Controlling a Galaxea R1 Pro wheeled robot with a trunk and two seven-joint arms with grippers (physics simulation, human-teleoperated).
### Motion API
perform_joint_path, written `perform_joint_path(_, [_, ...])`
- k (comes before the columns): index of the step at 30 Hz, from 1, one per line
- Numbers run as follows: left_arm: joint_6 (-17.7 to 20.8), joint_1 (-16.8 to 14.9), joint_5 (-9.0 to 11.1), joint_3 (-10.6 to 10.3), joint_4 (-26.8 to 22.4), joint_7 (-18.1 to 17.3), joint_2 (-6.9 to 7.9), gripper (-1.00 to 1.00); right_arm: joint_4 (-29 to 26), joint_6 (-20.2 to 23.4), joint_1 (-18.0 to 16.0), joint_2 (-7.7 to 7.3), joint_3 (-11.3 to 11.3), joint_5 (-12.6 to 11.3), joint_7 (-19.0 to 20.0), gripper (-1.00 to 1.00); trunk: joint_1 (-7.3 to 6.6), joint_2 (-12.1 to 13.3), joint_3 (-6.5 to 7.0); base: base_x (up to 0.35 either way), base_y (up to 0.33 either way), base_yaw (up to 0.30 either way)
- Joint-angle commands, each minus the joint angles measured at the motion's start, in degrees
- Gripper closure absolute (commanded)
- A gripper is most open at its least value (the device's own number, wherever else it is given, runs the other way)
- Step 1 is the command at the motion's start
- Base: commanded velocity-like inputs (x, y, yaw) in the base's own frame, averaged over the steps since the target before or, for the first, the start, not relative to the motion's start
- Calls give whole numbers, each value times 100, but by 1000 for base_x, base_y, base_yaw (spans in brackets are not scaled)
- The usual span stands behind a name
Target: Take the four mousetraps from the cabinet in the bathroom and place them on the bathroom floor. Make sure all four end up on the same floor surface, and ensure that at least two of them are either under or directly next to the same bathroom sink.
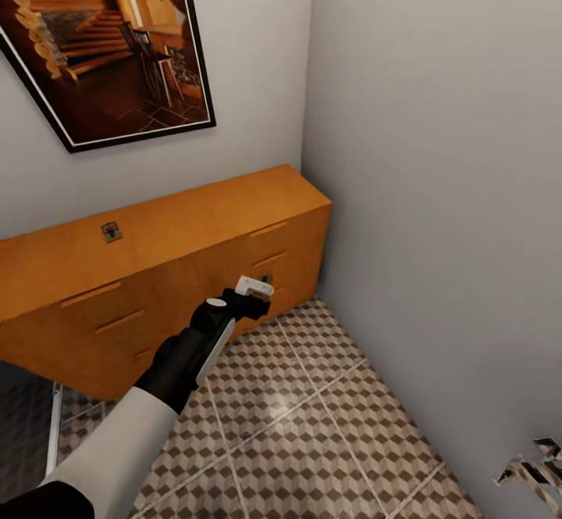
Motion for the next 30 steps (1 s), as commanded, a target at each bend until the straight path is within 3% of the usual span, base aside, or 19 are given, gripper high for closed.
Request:
perform_joint_path(1, [26, -4, 29, -4, 47, 11, 1, 100, 3, -14, -3, 1, 48, -42, -22, -100, -1, -9, -8, -215, -83, 0])
perform_joint_path(8, [-200, 4, 29, -4, 865, 12, 1, 100, 3, -26, -3, -4, 48, -42, -28, -100, -1, -9, -8, -66, -26, 0])
perform_joint_path(10, [-604, 57, 29, -4, 1229, 9, 1, 100, 0, -32, -3, -4, 48, -42, -28, -100, -1, -9, -8, -13, -5, 0])
perform_joint_path(14, [-1779, 209, 29, -4, 2150, 6, 1, 100, -9, -50, -3, -16, 48, -40, -28, -100, -1, -9, -8, -5, -2, 0])
perform_joint_path(17, [-2654, 304, 29, -4, 3049, 4, -14, 100, -17, -57, -3, -26, 48, -35, -28, -100, -1, -9, -8, -2, -1, 0])
perform_joint_path(20, [-3235, 400, 29, -10, 3948, -2, -30, 100, -23, -68, -3, -31, 52, -27, -28, -100, -1, -9, -8, 0, 0, 0])
perform_joint_path(23, [-3526, 567, 33, -12, 4606, -4, -39, 100, -41, -84, -3, -37, 60, -19, -28, -100, -1, -9, -8, 0, 0, 0])
perform_joint_path(30, [-3992, 1256, 34, -3, 4966, 6, 3, 100, -119, -161, -3, -58, 76, -1, -28, -100, -1, -9, -8, 0, 0, 0])
